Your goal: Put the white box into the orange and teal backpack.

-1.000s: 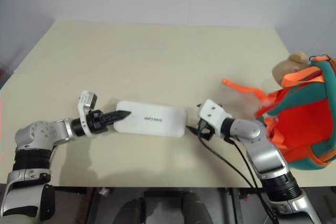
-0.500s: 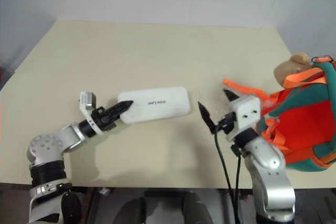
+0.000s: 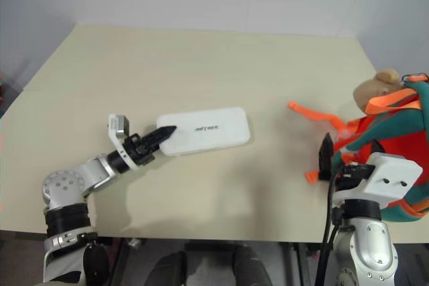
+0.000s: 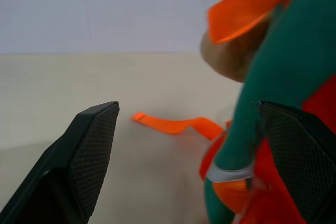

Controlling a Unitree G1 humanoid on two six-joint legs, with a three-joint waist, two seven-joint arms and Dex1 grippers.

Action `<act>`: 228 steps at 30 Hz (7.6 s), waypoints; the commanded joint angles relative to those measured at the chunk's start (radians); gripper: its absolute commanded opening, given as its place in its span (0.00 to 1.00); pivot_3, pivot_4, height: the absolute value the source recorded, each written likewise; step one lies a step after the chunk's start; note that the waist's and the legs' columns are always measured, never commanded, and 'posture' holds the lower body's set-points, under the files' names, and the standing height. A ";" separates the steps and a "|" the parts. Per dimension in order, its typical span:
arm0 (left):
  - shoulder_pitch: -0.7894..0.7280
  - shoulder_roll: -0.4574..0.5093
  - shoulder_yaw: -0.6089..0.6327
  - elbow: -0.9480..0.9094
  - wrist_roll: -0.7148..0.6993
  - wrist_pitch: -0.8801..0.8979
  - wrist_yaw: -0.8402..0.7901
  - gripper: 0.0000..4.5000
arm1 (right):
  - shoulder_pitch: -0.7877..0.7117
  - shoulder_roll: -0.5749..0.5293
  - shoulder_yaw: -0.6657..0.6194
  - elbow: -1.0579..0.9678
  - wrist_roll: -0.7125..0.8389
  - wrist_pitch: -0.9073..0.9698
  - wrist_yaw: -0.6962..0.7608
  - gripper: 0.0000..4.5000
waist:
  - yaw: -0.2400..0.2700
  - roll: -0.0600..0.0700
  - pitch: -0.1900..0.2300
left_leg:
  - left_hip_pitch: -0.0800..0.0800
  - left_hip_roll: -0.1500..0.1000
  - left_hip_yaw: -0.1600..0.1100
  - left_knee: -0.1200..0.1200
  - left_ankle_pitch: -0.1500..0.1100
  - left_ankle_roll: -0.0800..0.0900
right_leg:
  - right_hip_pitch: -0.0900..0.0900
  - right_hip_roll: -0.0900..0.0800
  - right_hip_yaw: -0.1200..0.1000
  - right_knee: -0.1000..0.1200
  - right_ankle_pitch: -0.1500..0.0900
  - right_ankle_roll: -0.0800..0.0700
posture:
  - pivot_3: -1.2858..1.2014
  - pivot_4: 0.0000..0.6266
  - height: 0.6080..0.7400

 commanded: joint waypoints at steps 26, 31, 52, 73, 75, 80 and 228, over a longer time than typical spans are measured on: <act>0.022 0.015 -0.006 -0.075 -0.064 -0.034 0.017 0.29 | -0.349 -0.090 -0.025 0.458 -0.146 -0.170 -0.202 1.00 | -0.004 0.000 0.000 | 0.000 0.000 0.001 -0.004 0.000 0.000 | -0.001 0.000 0.000 -0.001 0.003 0.006 | 0.52 0.24 1.00; 0.021 0.016 -0.016 -0.070 -0.062 -0.039 0.013 0.29 | -0.436 -0.107 -0.014 0.560 -0.172 -0.182 -0.236 1.00 | -0.004 0.000 0.000 | 0.000 0.000 0.000 -0.005 0.000 0.000 | -0.002 0.000 0.000 -0.001 0.003 0.006 | 0.52 0.24 1.00; 0.024 0.161 -0.004 -0.032 -0.044 -0.073 -0.026 0.29 | -0.483 -0.122 0.114 0.463 -0.024 -0.044 -0.076 0.00 | -0.025 0.000 0.000 | 0.000 0.000 0.000 -0.005 0.000 0.000 | -0.002 0.000 0.000 0.000 0.003 0.006 | 0.52 0.24 1.00; -0.107 0.344 -0.071 0.184 0.105 -0.166 -0.215 0.29 | -0.482 -0.407 0.194 0.044 0.845 0.312 0.337 0.00 | -0.026 0.001 0.001 | -0.001 0.001 0.000 -0.007 0.000 -0.001 | -0.003 0.000 -0.001 -0.002 0.002 0.004 | 0.52 0.24 1.00; -0.115 0.352 -0.075 0.198 0.117 -0.171 -0.229 0.29 | -0.486 -0.478 0.184 0.038 0.945 0.323 0.370 0.00 | -0.027 0.001 0.001 | -0.001 0.001 0.000 -0.008 0.000 0.000 | -0.003 0.000 -0.002 -0.003 0.002 0.004 | 0.52 0.24 1.00; -0.135 0.381 -0.083 0.225 0.145 -0.175 -0.264 0.29 | -0.505 -0.621 0.165 0.034 1.150 0.313 0.434 0.00 | -0.027 0.001 0.001 | -0.003 0.002 -0.001 -0.008 -0.001 0.001 | -0.003 0.000 -0.002 -0.006 0.002 0.004 | 0.52 0.24 1.00; -0.193 0.429 -0.231 -0.439 0.216 -0.490 -0.658 1.00 | -0.525 -0.563 0.352 0.562 0.550 -0.088 1.254 0.00 | -0.003 0.003 0.002 | -0.002 0.002 -0.002 0.012 -0.001 0.002 | 0.001 0.003 -0.001 0.009 0.003 0.009 | 0.52 0.24 1.00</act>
